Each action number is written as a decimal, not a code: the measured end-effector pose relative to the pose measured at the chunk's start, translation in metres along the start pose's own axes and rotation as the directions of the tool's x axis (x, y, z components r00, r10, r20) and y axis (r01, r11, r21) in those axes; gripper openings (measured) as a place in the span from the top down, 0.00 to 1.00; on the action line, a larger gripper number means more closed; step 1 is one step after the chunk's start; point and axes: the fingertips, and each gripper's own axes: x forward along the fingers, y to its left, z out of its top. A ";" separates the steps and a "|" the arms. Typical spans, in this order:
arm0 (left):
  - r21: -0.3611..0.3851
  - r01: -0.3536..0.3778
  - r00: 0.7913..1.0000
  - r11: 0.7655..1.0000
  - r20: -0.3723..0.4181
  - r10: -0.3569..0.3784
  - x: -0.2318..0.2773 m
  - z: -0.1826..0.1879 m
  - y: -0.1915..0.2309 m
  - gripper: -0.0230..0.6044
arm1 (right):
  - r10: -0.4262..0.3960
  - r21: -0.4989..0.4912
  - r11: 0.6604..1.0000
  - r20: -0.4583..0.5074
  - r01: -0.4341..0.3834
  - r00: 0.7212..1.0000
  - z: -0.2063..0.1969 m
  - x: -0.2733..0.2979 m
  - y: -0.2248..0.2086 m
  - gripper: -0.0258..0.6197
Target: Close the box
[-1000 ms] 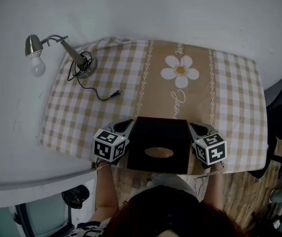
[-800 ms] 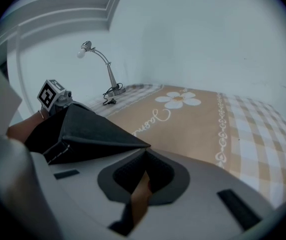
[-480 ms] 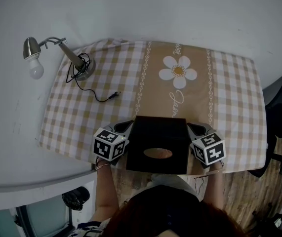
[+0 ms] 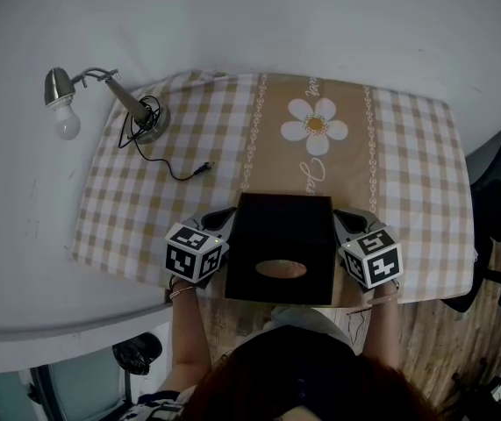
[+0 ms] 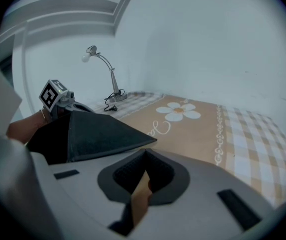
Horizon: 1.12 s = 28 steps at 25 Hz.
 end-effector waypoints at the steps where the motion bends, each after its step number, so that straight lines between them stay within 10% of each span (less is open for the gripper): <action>1: -0.005 -0.002 1.000 1.000 0.005 0.002 0.000 0.001 0.001 0.92 | -0.005 -0.003 1.000 0.004 0.005 1.000 0.001 0.000 -0.001 0.93; 28: 0.009 -0.095 0.983 0.995 0.156 0.092 -0.033 0.050 0.003 0.92 | -0.133 0.020 0.991 0.148 0.131 0.980 0.045 -0.034 -0.007 0.93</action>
